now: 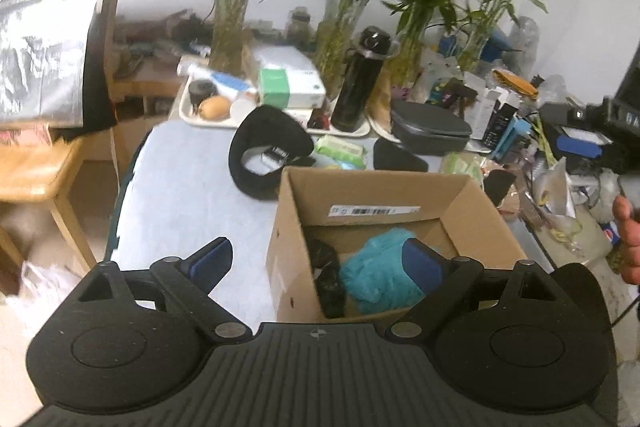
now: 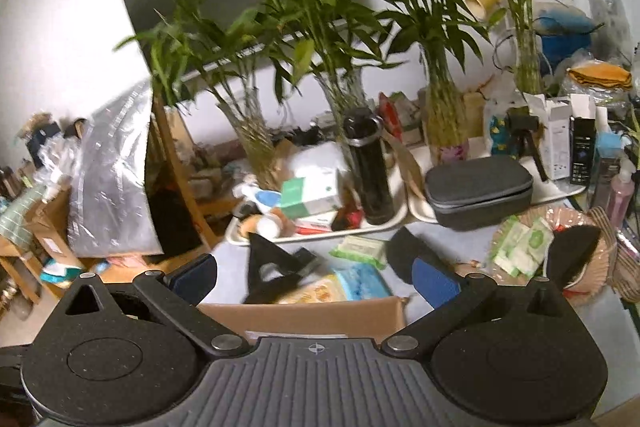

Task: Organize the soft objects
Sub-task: 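Move the left gripper to the black neck pillow on the cloth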

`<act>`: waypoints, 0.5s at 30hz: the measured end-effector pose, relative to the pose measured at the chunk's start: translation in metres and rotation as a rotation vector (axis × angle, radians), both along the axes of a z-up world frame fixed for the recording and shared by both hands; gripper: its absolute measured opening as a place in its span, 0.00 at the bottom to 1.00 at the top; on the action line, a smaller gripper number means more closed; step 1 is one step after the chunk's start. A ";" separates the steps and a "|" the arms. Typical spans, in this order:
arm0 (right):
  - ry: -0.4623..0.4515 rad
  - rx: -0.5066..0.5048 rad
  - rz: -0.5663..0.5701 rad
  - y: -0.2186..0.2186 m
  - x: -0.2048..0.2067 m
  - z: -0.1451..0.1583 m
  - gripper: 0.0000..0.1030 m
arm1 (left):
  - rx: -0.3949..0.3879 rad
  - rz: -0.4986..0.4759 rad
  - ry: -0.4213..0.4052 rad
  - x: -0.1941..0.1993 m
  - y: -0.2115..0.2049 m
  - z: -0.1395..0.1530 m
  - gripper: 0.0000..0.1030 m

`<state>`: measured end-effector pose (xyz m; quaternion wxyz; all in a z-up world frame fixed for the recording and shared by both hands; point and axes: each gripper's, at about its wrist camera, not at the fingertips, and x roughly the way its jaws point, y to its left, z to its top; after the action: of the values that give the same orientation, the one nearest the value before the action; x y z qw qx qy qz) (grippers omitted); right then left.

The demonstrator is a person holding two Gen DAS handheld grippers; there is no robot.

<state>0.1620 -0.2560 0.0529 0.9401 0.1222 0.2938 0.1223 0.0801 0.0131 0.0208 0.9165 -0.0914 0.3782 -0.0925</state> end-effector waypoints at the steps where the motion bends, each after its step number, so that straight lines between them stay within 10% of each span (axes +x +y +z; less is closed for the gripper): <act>1: 0.011 -0.016 -0.012 0.000 0.005 -0.005 1.00 | -0.023 0.010 0.011 0.002 0.004 -0.003 0.91; 15: 0.059 -0.116 -0.003 -0.014 0.041 -0.055 1.00 | -0.060 0.012 -0.081 0.067 0.027 -0.017 0.90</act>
<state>0.2025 -0.2704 -0.0020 0.9368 0.0714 0.3276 0.1001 0.1473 0.0397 0.0037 0.9285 -0.1174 0.3372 -0.1016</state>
